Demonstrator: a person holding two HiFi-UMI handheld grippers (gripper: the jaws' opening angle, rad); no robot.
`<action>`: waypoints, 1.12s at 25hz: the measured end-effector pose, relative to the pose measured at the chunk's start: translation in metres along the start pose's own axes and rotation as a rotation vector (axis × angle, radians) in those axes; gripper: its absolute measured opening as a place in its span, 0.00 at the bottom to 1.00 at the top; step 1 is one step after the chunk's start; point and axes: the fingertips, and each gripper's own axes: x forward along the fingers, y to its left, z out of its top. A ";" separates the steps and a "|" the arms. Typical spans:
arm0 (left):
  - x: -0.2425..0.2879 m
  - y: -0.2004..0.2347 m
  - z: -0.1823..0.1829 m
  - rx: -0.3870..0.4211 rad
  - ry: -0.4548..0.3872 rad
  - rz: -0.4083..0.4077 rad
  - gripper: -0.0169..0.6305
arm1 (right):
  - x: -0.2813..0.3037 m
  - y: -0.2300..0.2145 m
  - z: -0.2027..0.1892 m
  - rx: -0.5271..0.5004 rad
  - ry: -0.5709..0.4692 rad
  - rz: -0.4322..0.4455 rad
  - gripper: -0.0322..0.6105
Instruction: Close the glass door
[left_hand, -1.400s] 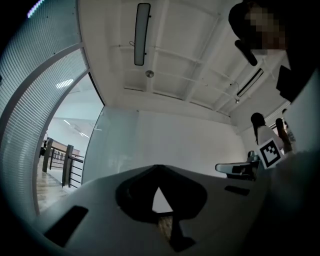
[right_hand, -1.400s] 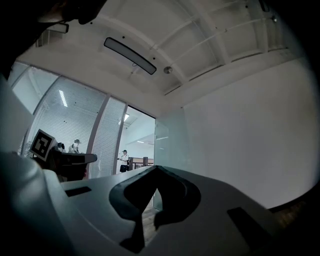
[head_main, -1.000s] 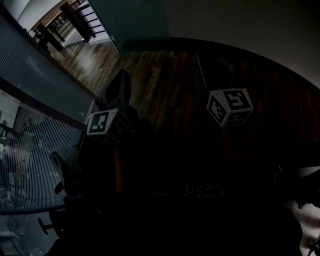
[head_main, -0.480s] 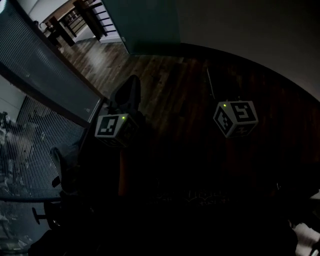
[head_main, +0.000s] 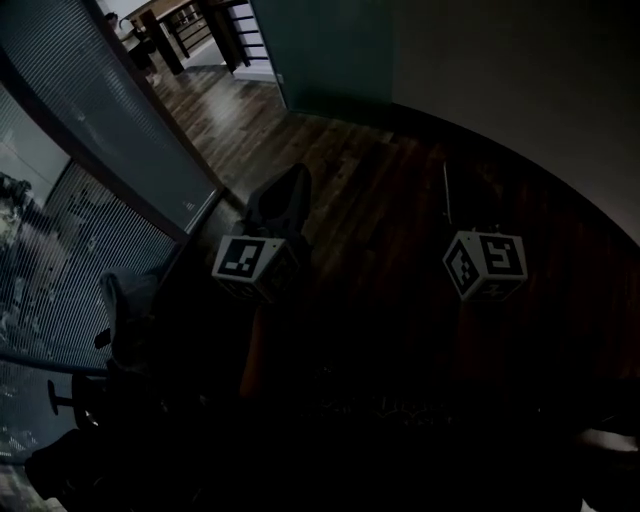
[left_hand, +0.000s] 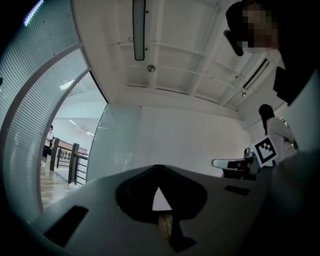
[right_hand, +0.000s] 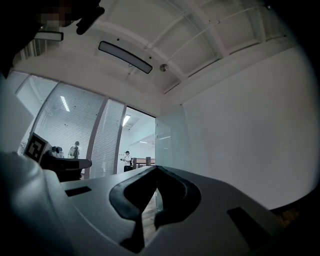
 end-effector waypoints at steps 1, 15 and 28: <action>0.000 0.000 0.000 0.004 -0.002 0.003 0.03 | 0.001 0.000 0.000 -0.006 0.001 0.002 0.05; 0.060 0.054 -0.024 -0.002 -0.005 -0.040 0.03 | 0.070 -0.016 -0.023 -0.025 0.014 -0.048 0.05; 0.142 0.135 -0.028 0.021 -0.029 -0.074 0.03 | 0.168 -0.033 -0.034 -0.024 -0.003 -0.097 0.05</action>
